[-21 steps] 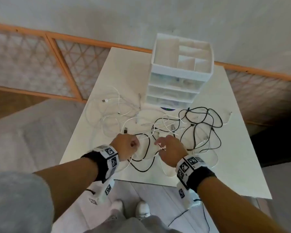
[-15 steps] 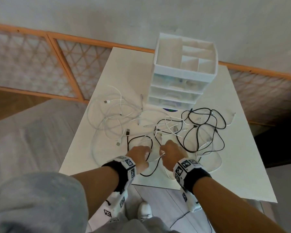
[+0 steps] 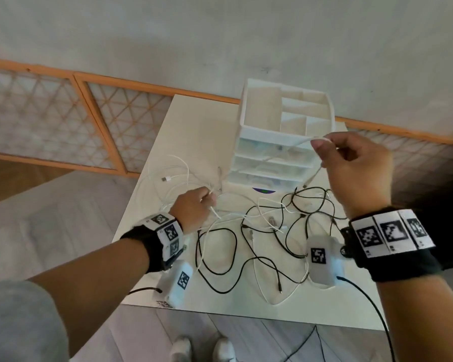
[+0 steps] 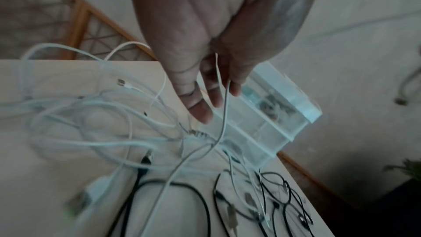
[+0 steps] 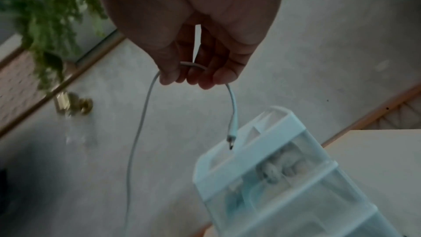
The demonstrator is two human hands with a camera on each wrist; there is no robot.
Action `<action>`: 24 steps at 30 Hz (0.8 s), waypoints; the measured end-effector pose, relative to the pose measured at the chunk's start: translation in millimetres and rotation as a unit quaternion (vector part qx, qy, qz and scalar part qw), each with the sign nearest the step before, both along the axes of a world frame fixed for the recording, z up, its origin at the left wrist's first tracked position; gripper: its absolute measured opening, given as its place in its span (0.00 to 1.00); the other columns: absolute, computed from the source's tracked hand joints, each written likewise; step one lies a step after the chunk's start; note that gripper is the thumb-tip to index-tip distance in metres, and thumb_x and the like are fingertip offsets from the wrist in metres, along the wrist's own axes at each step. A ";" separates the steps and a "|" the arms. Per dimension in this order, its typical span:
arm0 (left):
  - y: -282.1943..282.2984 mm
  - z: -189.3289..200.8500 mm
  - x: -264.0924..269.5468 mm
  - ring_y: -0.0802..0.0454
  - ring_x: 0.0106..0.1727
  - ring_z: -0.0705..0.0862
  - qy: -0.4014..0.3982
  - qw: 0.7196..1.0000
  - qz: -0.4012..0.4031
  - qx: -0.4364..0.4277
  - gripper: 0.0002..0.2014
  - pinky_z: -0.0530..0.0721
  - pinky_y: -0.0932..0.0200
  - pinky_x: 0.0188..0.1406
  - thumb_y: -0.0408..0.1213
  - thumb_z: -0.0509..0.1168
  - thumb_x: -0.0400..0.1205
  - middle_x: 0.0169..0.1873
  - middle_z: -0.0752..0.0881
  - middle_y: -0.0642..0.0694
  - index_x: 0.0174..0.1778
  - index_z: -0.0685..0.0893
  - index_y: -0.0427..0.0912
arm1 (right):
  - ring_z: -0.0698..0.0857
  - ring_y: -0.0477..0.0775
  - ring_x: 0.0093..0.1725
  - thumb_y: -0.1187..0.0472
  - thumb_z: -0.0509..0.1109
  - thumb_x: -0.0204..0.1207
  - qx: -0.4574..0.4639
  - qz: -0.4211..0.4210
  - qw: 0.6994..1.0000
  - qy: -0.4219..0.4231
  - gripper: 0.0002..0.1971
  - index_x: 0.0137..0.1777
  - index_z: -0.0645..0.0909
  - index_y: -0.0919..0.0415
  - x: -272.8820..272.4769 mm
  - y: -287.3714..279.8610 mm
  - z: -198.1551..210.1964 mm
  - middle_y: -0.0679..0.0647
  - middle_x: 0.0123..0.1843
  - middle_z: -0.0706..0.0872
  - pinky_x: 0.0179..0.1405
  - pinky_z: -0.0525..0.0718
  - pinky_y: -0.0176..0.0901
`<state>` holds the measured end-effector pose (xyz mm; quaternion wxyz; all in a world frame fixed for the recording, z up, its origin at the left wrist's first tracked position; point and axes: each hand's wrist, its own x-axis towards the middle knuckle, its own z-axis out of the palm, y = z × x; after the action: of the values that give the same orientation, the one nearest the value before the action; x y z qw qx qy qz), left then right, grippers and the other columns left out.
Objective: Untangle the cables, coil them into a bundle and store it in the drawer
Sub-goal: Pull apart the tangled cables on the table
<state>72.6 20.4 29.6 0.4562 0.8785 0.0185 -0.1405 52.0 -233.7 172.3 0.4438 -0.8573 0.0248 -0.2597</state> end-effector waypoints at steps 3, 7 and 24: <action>15.9 6.1 6.5 0.39 0.43 0.91 0.024 1.000 -0.017 -0.008 0.13 0.88 0.38 0.52 0.41 0.55 0.87 0.49 0.89 0.41 0.42 0.80 0.41 | 0.86 0.57 0.35 0.47 0.74 0.75 0.049 -0.063 0.996 -0.040 0.04 0.41 0.86 0.43 7.3 -8.9 8.2 0.56 0.36 0.89 0.42 0.88 0.52; 15.9 31.8 5.5 0.34 0.39 0.91 0.043 0.989 0.010 -0.140 0.13 0.88 0.35 0.56 0.32 0.53 0.88 0.44 0.89 0.41 0.40 0.79 0.37 | 0.90 0.58 0.39 0.35 0.69 0.75 0.038 -0.121 0.992 0.014 0.17 0.48 0.90 0.45 9.8 -20.7 -12.5 0.53 0.41 0.91 0.48 0.90 0.59; -88.2 162.0 26.0 0.58 0.26 0.77 -0.153 0.966 -0.190 -0.087 0.10 0.76 0.65 0.27 0.44 0.63 0.86 0.28 0.83 0.55 0.46 0.88 0.47 | 0.73 0.43 0.23 0.46 0.71 0.79 -0.068 0.098 0.991 0.056 0.10 0.44 0.87 0.50 39.6 -21.5 3.0 0.48 0.25 0.82 0.27 0.72 0.45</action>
<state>98.6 -67.9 191.6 0.4930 0.8341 -0.2309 -0.0892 91.7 -255.2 175.2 0.4055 -0.8971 -0.0525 -0.1674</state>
